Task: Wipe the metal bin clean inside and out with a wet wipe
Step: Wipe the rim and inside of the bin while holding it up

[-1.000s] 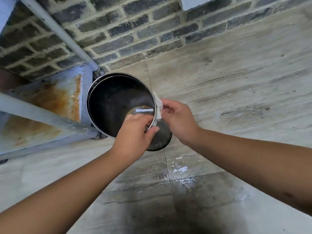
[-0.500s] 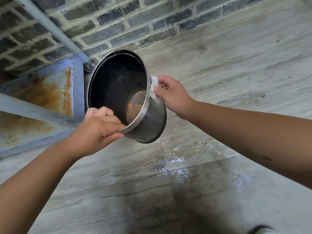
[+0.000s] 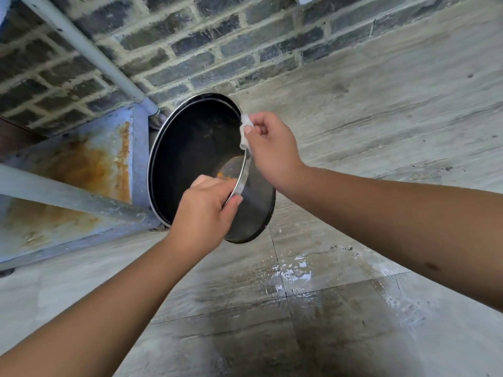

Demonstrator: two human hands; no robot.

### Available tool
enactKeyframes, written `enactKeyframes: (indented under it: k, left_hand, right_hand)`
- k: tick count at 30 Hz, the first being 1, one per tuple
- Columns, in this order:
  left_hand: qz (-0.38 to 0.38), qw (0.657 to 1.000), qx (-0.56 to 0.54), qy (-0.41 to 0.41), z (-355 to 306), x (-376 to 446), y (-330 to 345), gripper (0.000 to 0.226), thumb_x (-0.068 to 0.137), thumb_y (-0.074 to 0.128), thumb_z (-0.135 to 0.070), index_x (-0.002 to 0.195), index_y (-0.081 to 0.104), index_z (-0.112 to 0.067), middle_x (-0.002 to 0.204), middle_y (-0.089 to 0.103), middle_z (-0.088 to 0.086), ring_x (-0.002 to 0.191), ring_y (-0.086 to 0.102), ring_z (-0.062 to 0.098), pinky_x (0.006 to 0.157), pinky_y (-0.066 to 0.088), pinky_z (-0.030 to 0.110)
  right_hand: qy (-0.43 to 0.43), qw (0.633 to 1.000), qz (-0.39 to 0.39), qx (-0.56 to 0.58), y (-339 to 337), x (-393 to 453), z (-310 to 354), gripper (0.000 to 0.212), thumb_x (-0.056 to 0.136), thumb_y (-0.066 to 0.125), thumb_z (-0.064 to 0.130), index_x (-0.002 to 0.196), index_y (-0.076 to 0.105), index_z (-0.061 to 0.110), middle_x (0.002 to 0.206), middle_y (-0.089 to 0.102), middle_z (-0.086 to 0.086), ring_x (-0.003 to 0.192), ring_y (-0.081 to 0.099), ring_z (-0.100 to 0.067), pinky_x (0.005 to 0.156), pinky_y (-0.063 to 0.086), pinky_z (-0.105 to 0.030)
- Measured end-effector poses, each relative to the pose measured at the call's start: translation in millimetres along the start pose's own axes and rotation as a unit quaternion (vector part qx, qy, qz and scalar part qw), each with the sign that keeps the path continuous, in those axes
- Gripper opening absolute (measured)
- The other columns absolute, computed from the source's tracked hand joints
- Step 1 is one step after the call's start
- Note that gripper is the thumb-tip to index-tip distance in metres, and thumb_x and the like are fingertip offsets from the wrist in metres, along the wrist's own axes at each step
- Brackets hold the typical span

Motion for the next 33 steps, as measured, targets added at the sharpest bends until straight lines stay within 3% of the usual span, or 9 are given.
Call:
enactKeyframes:
  k: [5,8,12,16,19,24,29,30,33]
  left_hand:
    - [0.028,0.998,-0.016,0.049,2,-7,-1,0.017,0.088,0.055,-0.020,0.088,0.068,-0.010,0.067,0.055,-0.005,0.079,0.046,0.016,0.070,0.042,0.032]
    - [0.089,0.988,-0.025,0.123,12,-25,-5,0.023,0.089,0.057,-0.024,0.101,0.072,-0.013,0.074,0.056,-0.014,0.082,0.047,0.015,0.077,0.043,0.033]
    - [0.130,0.986,0.034,0.103,47,-35,-20,0.013,0.085,0.061,-0.025,0.094,0.072,-0.025,0.082,0.057,-0.027,0.090,0.049,0.016,0.082,0.036,0.046]
    - [0.147,0.984,0.087,0.042,67,-24,-28,0.031,0.080,0.073,-0.008,0.105,0.071,-0.026,0.097,0.060,-0.021,0.107,0.053,0.024,0.088,0.033,0.045]
    - [0.095,0.995,0.014,0.024,38,4,-26,0.039,0.083,0.071,-0.022,0.121,0.064,-0.028,0.106,0.063,-0.016,0.108,0.052,0.015,0.088,0.041,0.029]
    - [0.016,1.000,0.023,-0.005,-2,53,-9,0.016,0.086,0.065,-0.020,0.099,0.068,-0.013,0.084,0.068,0.000,0.083,0.061,0.021,0.078,0.045,0.036]
    - [0.062,0.998,0.019,-0.023,5,54,-3,0.006,0.085,0.061,-0.016,0.082,0.064,-0.012,0.073,0.062,0.000,0.073,0.056,0.021,0.069,0.045,0.036]
    - [0.074,0.997,0.031,-0.005,2,54,-2,0.010,0.084,0.060,-0.015,0.076,0.058,-0.011,0.070,0.057,0.001,0.071,0.054,0.022,0.065,0.042,0.036]
    - [0.123,0.987,0.067,0.075,-7,45,-1,0.014,0.084,0.061,-0.012,0.075,0.051,-0.009,0.071,0.049,0.002,0.074,0.049,0.026,0.066,0.036,0.036]
  right_hand:
    - [0.102,0.995,-0.010,-0.008,2,48,-12,0.010,0.095,0.058,0.021,0.090,0.066,0.017,0.092,0.069,-0.004,0.088,0.063,-0.021,0.089,0.053,-0.043]
    - [0.116,0.993,-0.015,0.023,-9,44,-18,0.015,0.095,0.060,0.023,0.081,0.063,0.015,0.082,0.066,-0.006,0.074,0.059,-0.018,0.076,0.055,-0.042]
    - [0.099,0.994,0.016,0.032,-20,20,-21,0.014,0.095,0.059,0.018,0.082,0.065,0.018,0.081,0.067,-0.005,0.072,0.060,-0.016,0.068,0.053,-0.035]
    - [0.098,0.987,0.055,0.117,-13,-5,-13,0.011,0.095,0.054,0.003,0.088,0.059,0.010,0.048,0.062,0.009,0.043,0.057,-0.003,0.044,0.045,-0.016]
    - [0.074,0.989,0.060,0.113,-10,-9,-3,0.005,0.094,0.057,0.004,0.096,0.057,0.009,0.045,0.060,0.012,0.042,0.057,-0.002,0.043,0.045,-0.016]
    - [0.067,0.993,0.031,0.087,-10,-3,-5,0.007,0.092,0.062,0.012,0.090,0.063,0.018,0.065,0.064,0.007,0.057,0.059,-0.008,0.056,0.048,-0.027]
    - [0.105,0.992,0.013,0.065,-6,21,-11,0.007,0.093,0.061,0.017,0.093,0.069,0.017,0.092,0.072,-0.006,0.087,0.068,-0.022,0.079,0.057,-0.040]
    - [0.114,0.990,0.017,0.076,-5,26,-11,0.008,0.092,0.062,0.015,0.090,0.069,0.015,0.090,0.072,-0.007,0.086,0.069,-0.023,0.079,0.058,-0.041]
    - [0.141,0.982,0.046,0.119,0,31,-14,0.011,0.090,0.061,0.005,0.085,0.070,0.008,0.069,0.066,-0.008,0.054,0.062,-0.016,0.048,0.050,-0.027]
Point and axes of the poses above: each hand's wrist, its own x-axis towards the middle knuckle, its own y-axis out of the palm, z = x × y, the point moved 9 cm from there along x, towards the middle knuckle
